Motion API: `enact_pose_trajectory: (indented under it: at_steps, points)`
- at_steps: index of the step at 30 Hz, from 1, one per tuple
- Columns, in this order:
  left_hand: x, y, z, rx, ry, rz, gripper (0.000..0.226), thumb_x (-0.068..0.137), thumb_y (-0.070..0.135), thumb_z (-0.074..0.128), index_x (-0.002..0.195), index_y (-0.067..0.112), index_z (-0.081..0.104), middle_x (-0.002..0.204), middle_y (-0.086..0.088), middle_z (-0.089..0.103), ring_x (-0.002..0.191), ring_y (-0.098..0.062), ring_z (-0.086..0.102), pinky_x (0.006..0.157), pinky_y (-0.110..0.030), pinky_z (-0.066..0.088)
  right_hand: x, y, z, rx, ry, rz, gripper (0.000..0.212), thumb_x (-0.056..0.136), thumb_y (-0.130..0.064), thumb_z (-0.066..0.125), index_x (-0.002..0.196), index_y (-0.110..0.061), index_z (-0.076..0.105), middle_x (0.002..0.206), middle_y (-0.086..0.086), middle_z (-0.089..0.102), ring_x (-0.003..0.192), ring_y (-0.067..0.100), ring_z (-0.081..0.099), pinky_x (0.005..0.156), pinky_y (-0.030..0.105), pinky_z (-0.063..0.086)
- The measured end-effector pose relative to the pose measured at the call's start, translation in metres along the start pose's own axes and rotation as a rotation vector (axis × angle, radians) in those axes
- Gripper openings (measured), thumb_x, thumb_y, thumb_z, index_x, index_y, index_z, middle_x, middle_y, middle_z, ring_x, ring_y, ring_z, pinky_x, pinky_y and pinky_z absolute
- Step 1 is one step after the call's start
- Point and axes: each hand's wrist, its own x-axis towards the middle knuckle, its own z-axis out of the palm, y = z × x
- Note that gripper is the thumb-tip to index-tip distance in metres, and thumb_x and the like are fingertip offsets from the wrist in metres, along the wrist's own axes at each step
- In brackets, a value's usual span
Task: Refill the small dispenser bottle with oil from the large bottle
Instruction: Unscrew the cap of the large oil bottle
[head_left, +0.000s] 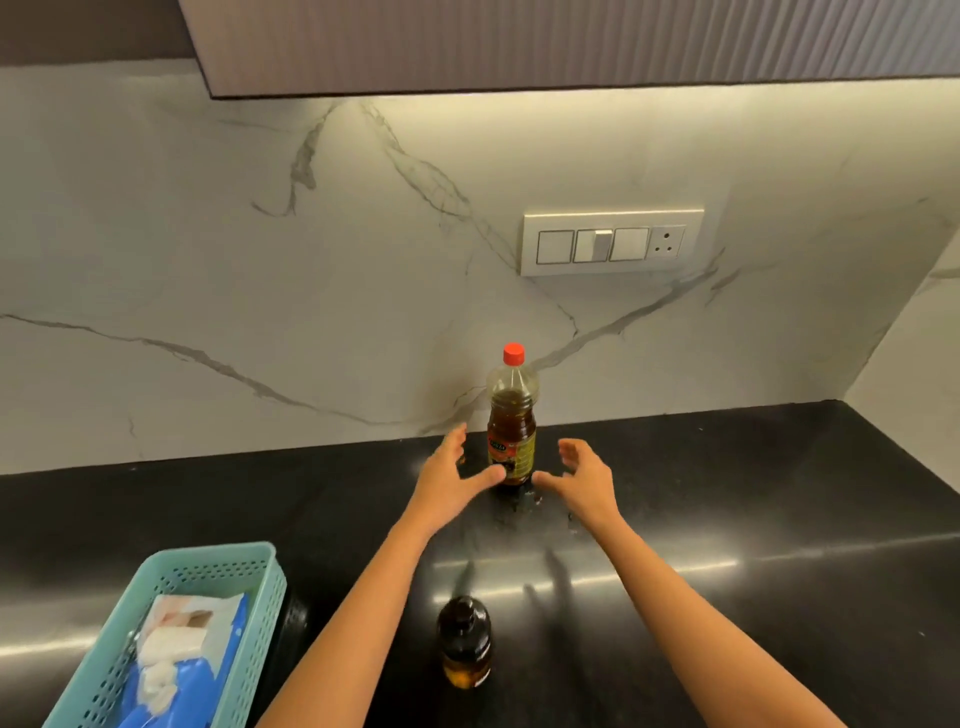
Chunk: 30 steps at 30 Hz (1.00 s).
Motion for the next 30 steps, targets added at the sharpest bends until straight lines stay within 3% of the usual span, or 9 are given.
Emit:
enact_pose_trajectory:
  at_steps: [7, 9, 12, 17, 20, 23, 25, 27, 30]
  points:
    - [0.097, -0.004, 0.028, -0.073, 0.098, -0.065, 0.108, 0.068, 0.037, 0.081, 0.149, 0.019, 0.012, 0.156, -0.007, 0.022, 0.143, -0.023, 0.023, 0.115, -0.042, 0.028, 0.086, -0.013, 0.011, -0.062, -0.095, -0.066, 0.090, 0.069, -0.018, 0.082, 0.141, -0.004, 0.030, 0.147, 0.016, 0.038, 0.136, 0.030, 0.036, 0.107, 0.038, 0.036]
    - [0.111, -0.006, 0.029, -0.092, 0.104, -0.061, 0.105, 0.068, 0.033, 0.082, 0.148, 0.019, 0.016, 0.154, -0.006, 0.027, 0.141, -0.023, 0.027, 0.113, -0.043, 0.030, 0.099, -0.015, 0.017, -0.075, -0.154, -0.086, 0.086, 0.068, -0.011, 0.081, 0.138, -0.004, 0.033, 0.138, 0.015, 0.047, 0.130, 0.030, 0.043, 0.096, 0.033, 0.041]
    - [0.124, -0.009, 0.032, -0.093, 0.089, -0.010, 0.082, 0.069, 0.025, 0.082, 0.138, 0.018, 0.039, 0.136, -0.003, 0.051, 0.129, -0.021, 0.045, 0.099, -0.032, 0.041, 0.107, -0.016, 0.026, -0.052, -0.206, -0.095, 0.073, 0.066, 0.003, 0.077, 0.129, -0.005, 0.041, 0.113, 0.008, 0.057, 0.105, 0.021, 0.054, 0.069, 0.016, 0.042]
    - [0.128, -0.008, 0.036, -0.098, 0.080, 0.026, 0.066, 0.071, 0.019, 0.081, 0.128, 0.015, 0.048, 0.120, -0.003, 0.061, 0.112, -0.017, 0.056, 0.090, -0.026, 0.044, 0.106, -0.012, 0.034, 0.002, -0.065, -0.128, 0.053, 0.070, 0.006, 0.071, 0.118, -0.002, 0.051, 0.108, 0.013, 0.064, 0.092, 0.015, 0.056, 0.061, 0.004, 0.041]
    - [0.125, -0.005, 0.038, -0.115, 0.081, 0.038, 0.064, 0.071, 0.019, 0.081, 0.126, 0.015, 0.049, 0.119, -0.003, 0.061, 0.111, -0.017, 0.056, 0.091, -0.026, 0.044, 0.103, -0.011, 0.031, -0.012, -0.042, -0.148, 0.051, 0.070, 0.005, 0.071, 0.117, -0.001, 0.053, 0.109, 0.015, 0.065, 0.093, 0.018, 0.058, 0.064, 0.006, 0.039]
    - [0.113, 0.003, 0.044, -0.112, 0.075, 0.056, 0.062, 0.071, 0.018, 0.081, 0.125, 0.015, 0.050, 0.116, -0.001, 0.062, 0.108, -0.014, 0.057, 0.086, -0.017, 0.042, 0.092, -0.010, 0.024, -0.027, -0.026, -0.153, 0.051, 0.070, 0.004, 0.071, 0.117, -0.002, 0.054, 0.109, 0.015, 0.065, 0.097, 0.024, 0.061, 0.073, 0.019, 0.043]
    - [0.101, 0.008, 0.050, -0.104, 0.060, 0.063, 0.062, 0.070, 0.019, 0.081, 0.124, 0.015, 0.051, 0.115, -0.001, 0.064, 0.107, -0.015, 0.059, 0.086, -0.020, 0.046, 0.076, -0.008, 0.013, -0.037, 0.000, -0.145, 0.050, 0.071, 0.002, 0.071, 0.117, -0.004, 0.055, 0.107, 0.013, 0.066, 0.094, 0.020, 0.060, 0.074, 0.020, 0.043]
    - [0.087, 0.014, 0.058, -0.093, 0.061, 0.076, 0.065, 0.067, 0.022, 0.084, 0.124, 0.016, 0.052, 0.113, 0.000, 0.065, 0.106, -0.015, 0.060, 0.088, -0.025, 0.049, 0.059, -0.006, 0.000, -0.050, 0.024, -0.154, 0.049, 0.071, 0.000, 0.072, 0.117, -0.006, 0.056, 0.103, 0.009, 0.066, 0.089, 0.015, 0.058, 0.068, 0.013, 0.043]
    - [0.052, 0.028, 0.072, -0.071, 0.039, 0.104, 0.068, 0.065, 0.026, 0.085, 0.124, 0.015, 0.052, 0.113, 0.000, 0.065, 0.101, -0.011, 0.060, 0.080, -0.016, 0.047, 0.022, -0.002, -0.026, -0.059, 0.045, -0.164, 0.051, 0.069, -0.003, 0.076, 0.117, -0.007, 0.058, 0.103, 0.006, 0.066, 0.090, 0.013, 0.058, 0.078, 0.022, 0.049]
